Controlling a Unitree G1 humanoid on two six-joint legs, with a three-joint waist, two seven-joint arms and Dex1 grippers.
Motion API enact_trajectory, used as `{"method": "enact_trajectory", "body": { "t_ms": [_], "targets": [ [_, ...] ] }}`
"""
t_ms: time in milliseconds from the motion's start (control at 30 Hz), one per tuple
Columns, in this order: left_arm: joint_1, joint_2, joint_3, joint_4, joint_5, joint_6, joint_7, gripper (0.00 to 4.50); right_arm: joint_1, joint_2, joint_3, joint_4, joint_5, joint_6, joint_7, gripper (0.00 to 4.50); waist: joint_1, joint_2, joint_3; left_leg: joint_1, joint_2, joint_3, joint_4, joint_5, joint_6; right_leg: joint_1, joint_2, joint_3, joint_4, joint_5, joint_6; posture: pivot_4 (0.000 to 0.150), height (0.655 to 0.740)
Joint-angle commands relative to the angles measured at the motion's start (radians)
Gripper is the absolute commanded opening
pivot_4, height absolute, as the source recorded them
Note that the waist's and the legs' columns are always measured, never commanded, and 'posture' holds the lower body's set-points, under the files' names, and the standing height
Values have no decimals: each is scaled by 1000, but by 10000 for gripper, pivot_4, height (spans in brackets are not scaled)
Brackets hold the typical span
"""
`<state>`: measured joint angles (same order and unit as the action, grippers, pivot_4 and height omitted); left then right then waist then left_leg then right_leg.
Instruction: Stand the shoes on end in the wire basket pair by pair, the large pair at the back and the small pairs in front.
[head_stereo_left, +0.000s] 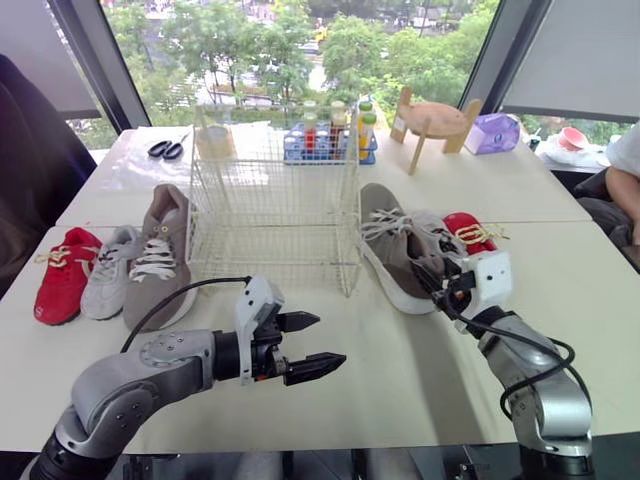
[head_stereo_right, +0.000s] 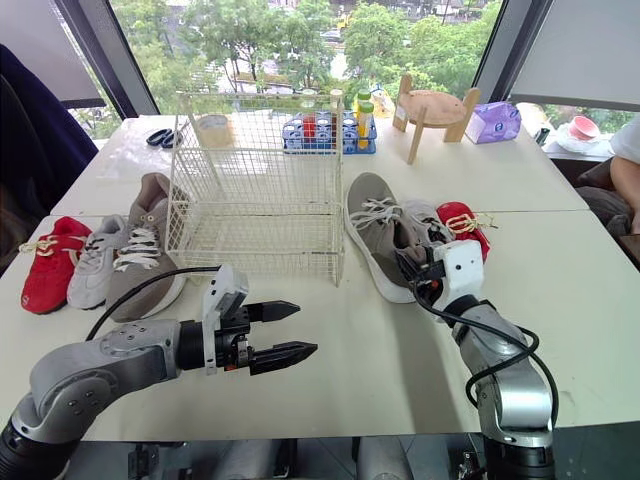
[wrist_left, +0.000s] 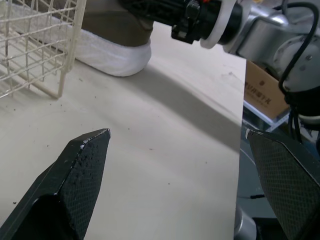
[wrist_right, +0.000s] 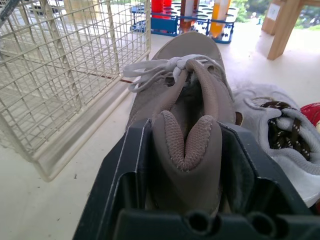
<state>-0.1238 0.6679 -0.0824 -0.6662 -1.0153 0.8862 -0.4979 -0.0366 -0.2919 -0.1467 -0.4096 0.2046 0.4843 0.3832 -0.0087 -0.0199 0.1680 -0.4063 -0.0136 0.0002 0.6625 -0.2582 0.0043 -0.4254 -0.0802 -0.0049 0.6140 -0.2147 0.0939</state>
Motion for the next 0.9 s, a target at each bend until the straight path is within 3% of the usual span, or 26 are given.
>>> {"method": "enact_trajectory", "body": {
  "t_ms": [33, 100, 267, 333, 500, 633, 767, 900],
  "targets": [
    [-22, -3, 51, -18, -40, -3, -8, 45000, 39, 0, 53, 71, -40, -18, -17, 5590, -2, -1, -1, 0, 0, 0, 0, 0, 0, 0, 0, 0, 0, 0, 0, 1500, 7400],
    [-34, -4, 81, -8, -80, 3, -14, 45000, -3, 9, 26, 49, -14, -18, -34, 1353, -2, -1, -1, 0, 0, 0, 0, 0, 0, 1, 0, 0, 0, 0, 0, 1500, 7400],
    [-106, 26, 230, 79, -291, 22, -34, 45000, -322, 3, -124, -48, 178, 97, -93, 1353, -4, 5, 3, 0, 0, 0, 1, 0, 0, -1, 0, 0, 0, 0, -1, 1500, 7400],
    [-150, 44, 283, 134, -369, 31, -34, 45000, -455, -24, -182, -78, 277, 177, -108, 1353, -3, 16, 13, -2, 0, 0, 1, 0, 0, -3, 0, 0, 1, 0, 0, 1500, 7400],
    [-291, 73, 368, 282, -583, 45, 3, 45000, -712, -155, -318, -57, 446, 301, -138, 1353, 7, 17, 14, -4, -1, -4, -1, -1, 2, -3, 0, -2, 2, 1, 6, 1500, 7400],
    [-472, 65, 414, 437, -627, -2, 100, 45000, -833, -324, -336, 15, 493, 297, -44, 1353, 16, 16, 14, -4, -4, -3, 0, -2, 4, -2, -2, -1, 0, 0, 7, 1500, 7400],
    [-667, 88, 481, 662, -640, -20, 138, 45000, -905, -483, -288, 70, 533, 249, 168, 1353, 15, 16, 15, -4, -6, -1, 1, -2, 4, -1, -2, 0, -1, -1, 5, 1500, 7400],
    [-805, 194, 463, 866, -502, 40, 21, 45000, -989, -646, -173, 134, 538, 225, 416, 1353, -5, 16, 15, -3, -7, 0, 0, -2, 5, -2, -1, 0, 0, -1, 9, 1500, 7400]
  ]
}}
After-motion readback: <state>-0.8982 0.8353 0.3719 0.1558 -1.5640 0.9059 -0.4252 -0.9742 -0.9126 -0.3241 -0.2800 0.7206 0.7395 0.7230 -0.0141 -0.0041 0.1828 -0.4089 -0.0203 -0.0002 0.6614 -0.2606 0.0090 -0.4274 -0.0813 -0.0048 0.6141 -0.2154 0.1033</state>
